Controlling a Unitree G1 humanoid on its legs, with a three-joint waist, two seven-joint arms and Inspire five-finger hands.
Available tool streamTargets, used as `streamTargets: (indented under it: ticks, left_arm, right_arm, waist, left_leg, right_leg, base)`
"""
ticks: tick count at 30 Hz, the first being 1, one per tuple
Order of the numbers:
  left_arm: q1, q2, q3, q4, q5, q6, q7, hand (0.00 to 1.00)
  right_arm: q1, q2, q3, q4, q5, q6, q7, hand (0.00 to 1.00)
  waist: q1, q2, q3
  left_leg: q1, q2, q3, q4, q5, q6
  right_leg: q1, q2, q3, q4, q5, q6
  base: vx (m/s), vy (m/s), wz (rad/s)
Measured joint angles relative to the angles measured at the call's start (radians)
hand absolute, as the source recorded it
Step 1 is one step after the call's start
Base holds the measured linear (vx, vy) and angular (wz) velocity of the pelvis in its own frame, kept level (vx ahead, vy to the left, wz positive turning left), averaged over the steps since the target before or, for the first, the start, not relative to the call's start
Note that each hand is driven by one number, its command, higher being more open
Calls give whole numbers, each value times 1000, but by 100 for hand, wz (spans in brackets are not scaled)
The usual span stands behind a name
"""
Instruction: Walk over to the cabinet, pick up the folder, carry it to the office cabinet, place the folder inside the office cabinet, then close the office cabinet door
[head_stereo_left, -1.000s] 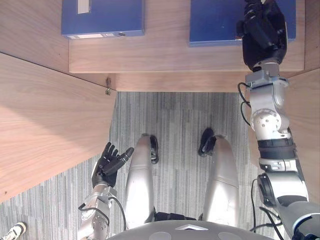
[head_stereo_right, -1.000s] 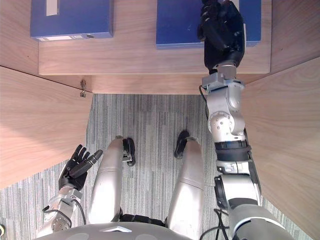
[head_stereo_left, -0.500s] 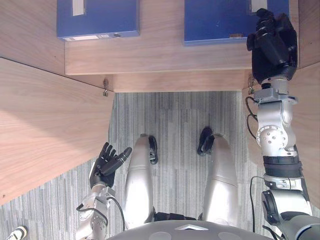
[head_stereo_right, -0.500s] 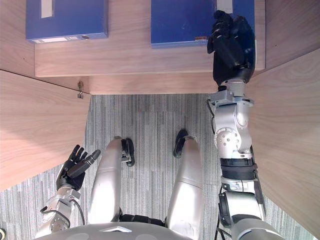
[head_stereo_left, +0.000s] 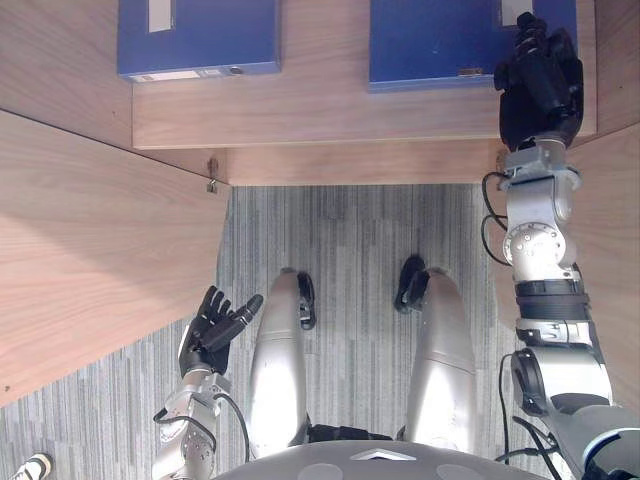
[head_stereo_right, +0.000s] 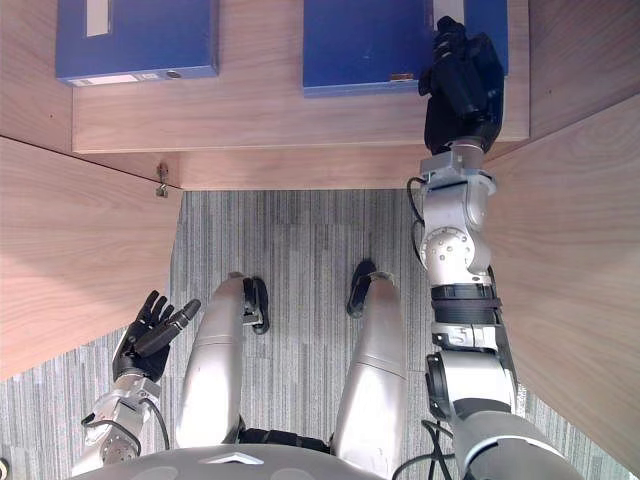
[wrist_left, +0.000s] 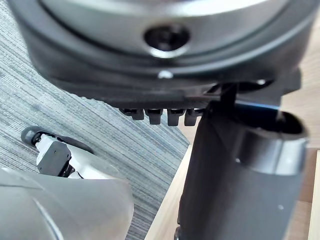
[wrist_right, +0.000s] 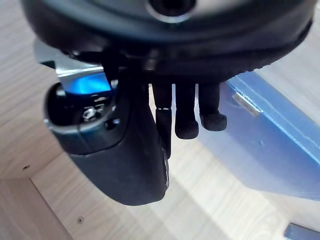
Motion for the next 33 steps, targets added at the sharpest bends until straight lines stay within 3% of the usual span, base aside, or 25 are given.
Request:
streamTargets:
  ticks: [23, 33]
  left_arm:
    - [0, -3, -2, 13, 1, 1, 11, 100]
    - [0, -3, -2, 12, 5, 3, 14, 100]
  right_arm:
    - [-10, 40, -11, 43, 0, 0, -13, 0]
    - [96, 92, -17, -4, 0, 0, -13, 0]
  waist:
    - [16, -2, -33]
    - [14, -3, -36]
  left_leg:
    - [0, -1, -1, 5, 0, 0]
    - [0, 0, 2, 5, 0, 0]
  right_leg:
    - [1, 0, 0, 0, 3, -4]
    - [0, 2, 1, -1, 3, -4]
  base:
    - [0, 0, 0]
    - [0, 0, 0]
